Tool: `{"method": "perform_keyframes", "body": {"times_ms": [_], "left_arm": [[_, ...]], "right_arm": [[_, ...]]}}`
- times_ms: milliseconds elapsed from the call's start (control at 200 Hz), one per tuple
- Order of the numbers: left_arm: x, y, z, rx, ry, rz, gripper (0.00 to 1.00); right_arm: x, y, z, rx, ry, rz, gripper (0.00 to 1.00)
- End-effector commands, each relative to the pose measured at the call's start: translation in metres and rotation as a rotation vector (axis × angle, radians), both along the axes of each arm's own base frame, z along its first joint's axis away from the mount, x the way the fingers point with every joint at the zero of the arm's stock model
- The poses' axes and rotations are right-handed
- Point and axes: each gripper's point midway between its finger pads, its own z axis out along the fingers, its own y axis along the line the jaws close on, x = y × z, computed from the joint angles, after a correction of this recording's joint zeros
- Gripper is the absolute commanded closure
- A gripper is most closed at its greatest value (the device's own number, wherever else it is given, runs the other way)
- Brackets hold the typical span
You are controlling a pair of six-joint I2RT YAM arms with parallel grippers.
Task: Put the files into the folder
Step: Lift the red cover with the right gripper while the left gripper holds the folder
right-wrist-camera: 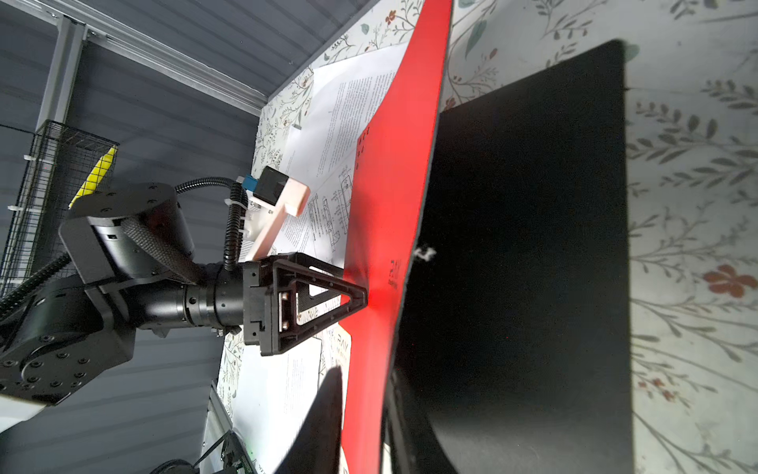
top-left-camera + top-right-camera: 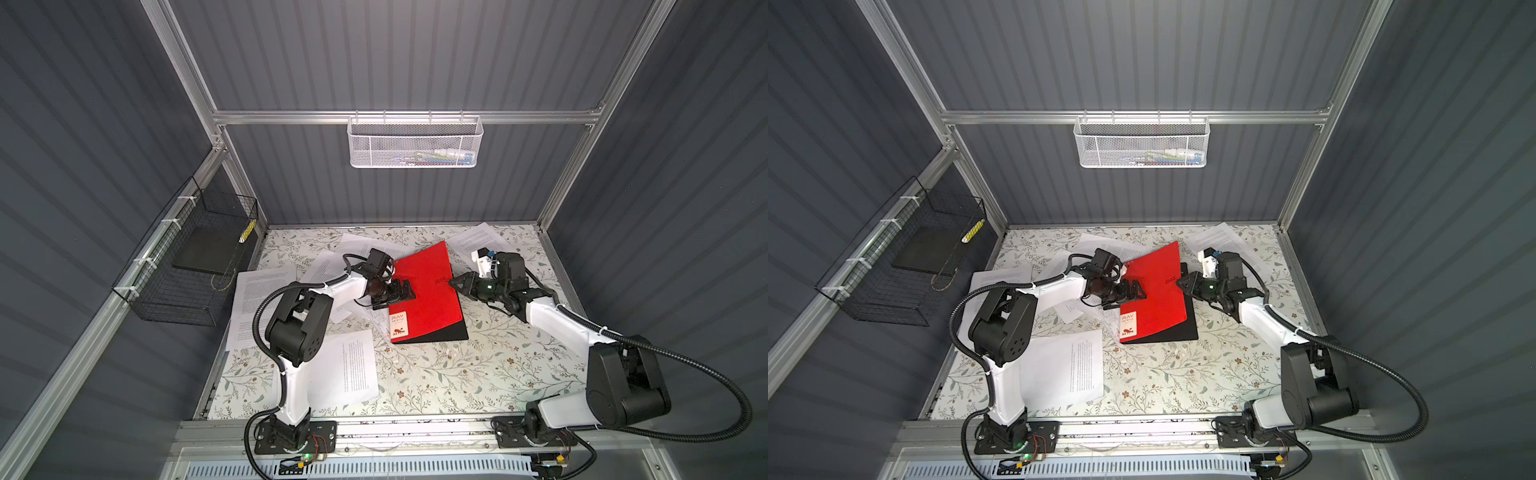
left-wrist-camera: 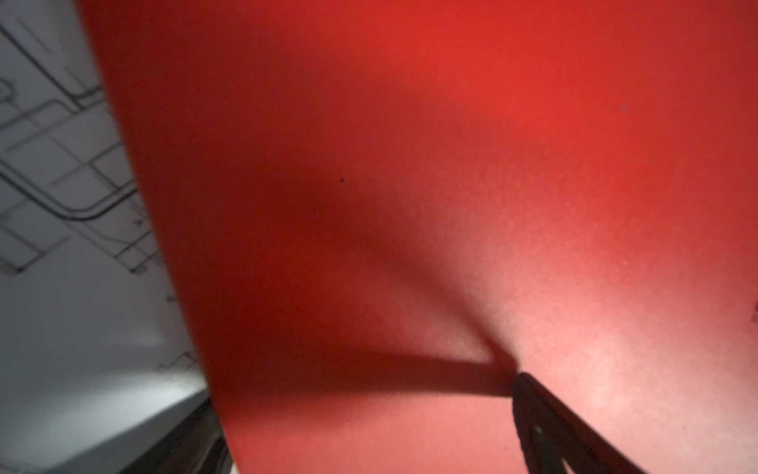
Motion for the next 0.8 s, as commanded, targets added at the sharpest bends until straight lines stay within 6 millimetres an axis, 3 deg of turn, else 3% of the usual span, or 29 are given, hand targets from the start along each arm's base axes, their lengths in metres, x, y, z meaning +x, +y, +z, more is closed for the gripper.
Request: {"method": "perform_keyframes", "body": {"times_ms": [0, 230, 395, 575, 795], "left_arm": [[-0.02, -0.039, 0.034, -0.146, -0.033, -0.131, 0.0], [-0.019, -0.04, 0.036, -0.153, -0.034, -0.134, 0.0], [-0.014, -0.034, 0.038, -0.138, -0.043, -0.118, 0.0], [-0.004, -0.025, 0.049, -0.136, -0.07, -0.113, 0.0], [0.008, -0.009, 0.053, -0.141, -0.083, -0.08, 0.0]], "right_arm": [[-0.025, 0.041, -0.003, 0.071, 0.001, 0.19, 0.77], [-0.021, 0.039, -0.021, 0.026, 0.013, 0.184, 0.88], [-0.018, 0.037, -0.02, 0.014, 0.017, 0.165, 0.96], [-0.025, 0.035, 0.02, 0.015, -0.049, 0.175, 1.0], [-0.045, 0.016, 0.079, -0.038, -0.119, 0.144, 1.0]]}}
